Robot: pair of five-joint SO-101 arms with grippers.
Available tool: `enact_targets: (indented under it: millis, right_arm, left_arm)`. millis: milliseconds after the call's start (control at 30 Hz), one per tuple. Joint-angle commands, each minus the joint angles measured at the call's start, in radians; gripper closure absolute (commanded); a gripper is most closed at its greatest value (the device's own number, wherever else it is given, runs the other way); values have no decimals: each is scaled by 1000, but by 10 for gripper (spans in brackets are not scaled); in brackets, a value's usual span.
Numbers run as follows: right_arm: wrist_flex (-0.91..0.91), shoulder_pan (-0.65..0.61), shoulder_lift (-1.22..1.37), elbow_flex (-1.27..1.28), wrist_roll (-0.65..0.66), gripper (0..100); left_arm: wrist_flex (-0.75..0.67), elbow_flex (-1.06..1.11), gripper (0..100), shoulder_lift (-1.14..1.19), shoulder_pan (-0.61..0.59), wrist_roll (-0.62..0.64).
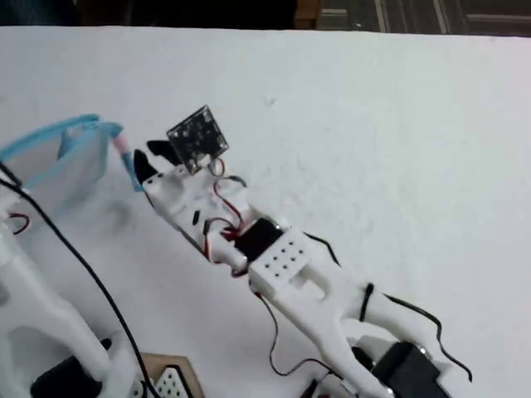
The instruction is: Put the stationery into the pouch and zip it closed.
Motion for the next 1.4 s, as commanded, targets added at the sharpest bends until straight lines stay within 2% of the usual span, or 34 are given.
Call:
enact_targets:
  millis: [0,200,467,567,733,800,900,1033,1367]
  right_arm:
    - [-25,-5,45,-51,12,907]
    - [2,42,39,-43,12,907]
    - [200,186,-119,-43,12,906]
    - [231,262,-173,-17,12,906]
    - [231,386,-248,78,12,906]
    - [231,418,-280,118,12,906]
    - [236,450,-335,175,12,906]
    - [236,460,-404,236,12,906]
    - [236,389,-539,301,12,907]
  left_arm:
    - [-25,-72,978,-44,84,8]
    - [-5,-307,979,-42,128,72]
    - [68,-431,979,-50,168,166]
    - [58,-350,978,-38,252,160]
    - [-109,-38,978,44,325,149]
    - [-89,-54,978,76,369,149]
    - [-11,-252,978,41,456,114]
    - [-2,-331,978,8,542,97]
    - [-117,-49,978,15,547,68]
